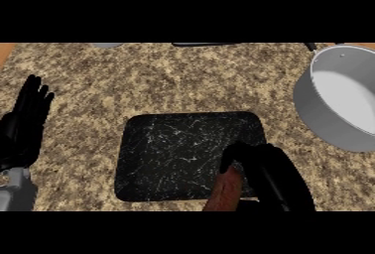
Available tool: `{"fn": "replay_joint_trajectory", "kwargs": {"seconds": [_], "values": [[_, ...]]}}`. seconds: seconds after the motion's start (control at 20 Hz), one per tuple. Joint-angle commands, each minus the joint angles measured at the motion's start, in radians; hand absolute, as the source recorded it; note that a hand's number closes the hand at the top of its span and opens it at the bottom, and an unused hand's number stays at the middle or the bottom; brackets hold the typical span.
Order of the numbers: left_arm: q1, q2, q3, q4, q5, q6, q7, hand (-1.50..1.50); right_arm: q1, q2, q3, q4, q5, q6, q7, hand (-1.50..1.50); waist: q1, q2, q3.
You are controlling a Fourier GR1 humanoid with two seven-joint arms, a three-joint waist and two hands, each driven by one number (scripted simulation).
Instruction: Pick the sweet potato from the tray and place it in the pot
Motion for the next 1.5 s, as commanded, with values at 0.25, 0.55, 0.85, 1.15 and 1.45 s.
{"fn": "replay_joint_trajectory", "kwargs": {"seconds": [0.25, 0.55, 0.85, 1.15, 1.45], "values": [[0.006, -0.034, -0.032, -0.004, -0.026, -0.004, -0.034, 0.00, 0.167, -0.104, -0.287, -0.457, 0.050, -0.093, 0.090, 1.50, 0.043, 0.014, 0.000], [-0.049, -0.041, -0.031, 0.048, -0.036, -0.018, -0.044, 0.00, 0.182, -0.153, -0.588, -0.376, -0.137, -0.101, -0.011, 1.50, 0.054, 0.020, 0.000], [-0.057, -0.078, -0.068, -0.035, -0.069, 0.021, 0.047, 0.00, 0.139, -0.158, -0.809, -0.250, -0.320, -0.045, -0.091, 1.50, 0.064, 0.018, 0.000], [-0.124, -0.057, -0.010, 0.069, -0.061, -0.029, 0.020, 0.00, 0.045, -0.140, -0.845, 0.053, -0.282, -0.089, -0.242, 1.50, 0.072, 0.021, -0.001], [-0.077, -0.072, -0.033, 0.044, -0.058, -0.045, -0.025, 0.00, 0.024, -0.279, -0.920, 0.297, -0.110, -0.179, -0.445, 1.50, 0.096, 0.034, 0.000]]}}
